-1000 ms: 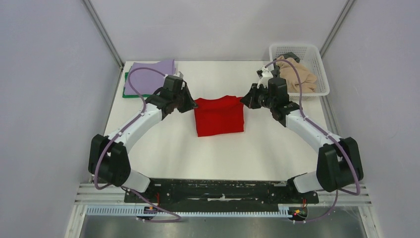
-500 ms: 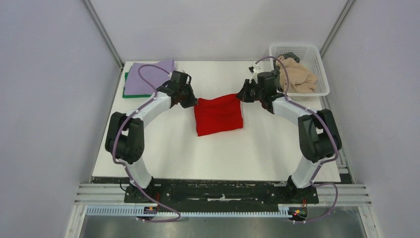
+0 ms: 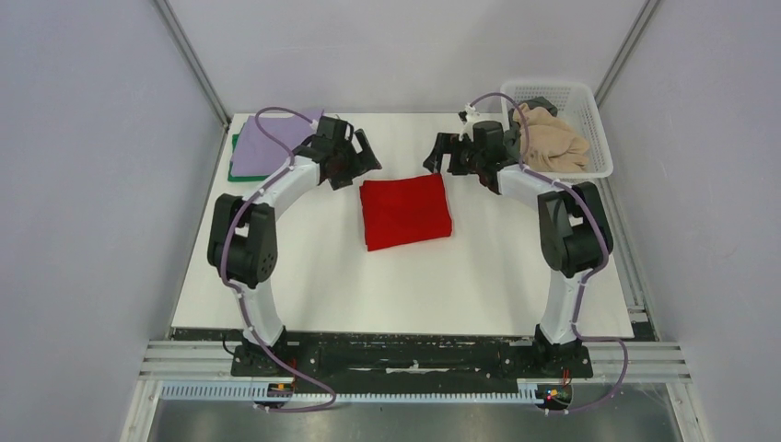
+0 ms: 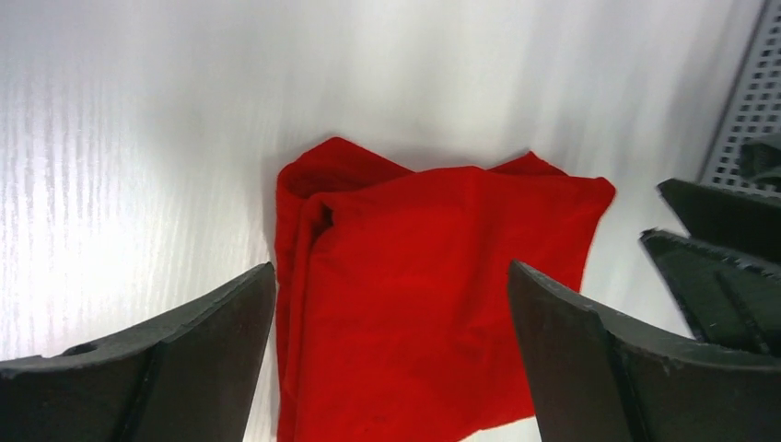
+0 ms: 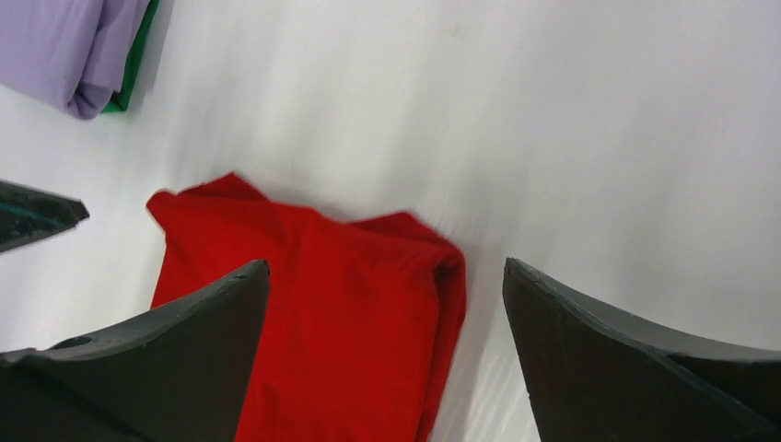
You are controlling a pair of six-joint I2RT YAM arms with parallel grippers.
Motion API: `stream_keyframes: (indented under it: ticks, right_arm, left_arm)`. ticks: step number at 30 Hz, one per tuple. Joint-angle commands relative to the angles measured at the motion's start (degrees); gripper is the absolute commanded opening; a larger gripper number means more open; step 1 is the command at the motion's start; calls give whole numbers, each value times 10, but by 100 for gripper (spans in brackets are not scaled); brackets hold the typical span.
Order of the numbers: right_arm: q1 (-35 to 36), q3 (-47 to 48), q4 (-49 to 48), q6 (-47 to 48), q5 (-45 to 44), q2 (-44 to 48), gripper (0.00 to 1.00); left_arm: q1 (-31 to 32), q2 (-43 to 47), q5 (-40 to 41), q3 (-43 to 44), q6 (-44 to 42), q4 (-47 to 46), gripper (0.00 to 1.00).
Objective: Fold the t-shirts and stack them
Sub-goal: Fold the long partially folded tshirt into a neat square, then smooth out wrinkles on the folded tshirt
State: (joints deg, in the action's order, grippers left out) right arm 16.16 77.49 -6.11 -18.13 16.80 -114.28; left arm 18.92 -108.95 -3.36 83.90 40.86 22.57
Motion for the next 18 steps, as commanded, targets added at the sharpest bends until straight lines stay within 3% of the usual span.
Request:
stream_keyframes:
  ticks: [1, 5, 8, 15, 18]
  right_arm:
    - [8, -79, -36, 0, 33, 92, 98]
    - [37, -165, -102, -28, 141, 149, 98]
    - [55, -235, -187, -67, 190, 168, 98]
    - [56, -330, -292, -116, 198, 136, 98]
    - [57, -382, -309, -122, 177, 131, 98]
  left_arm:
    - [8, 56, -60, -30, 3, -60, 100]
    - [15, 32, -129, -46, 18, -119, 100]
    - [14, -9, -112, -30, 33, -139, 100]
    - [13, -129, -32, 32, 44, -78, 100]
    - [13, -156, -47, 33, 42, -54, 100]
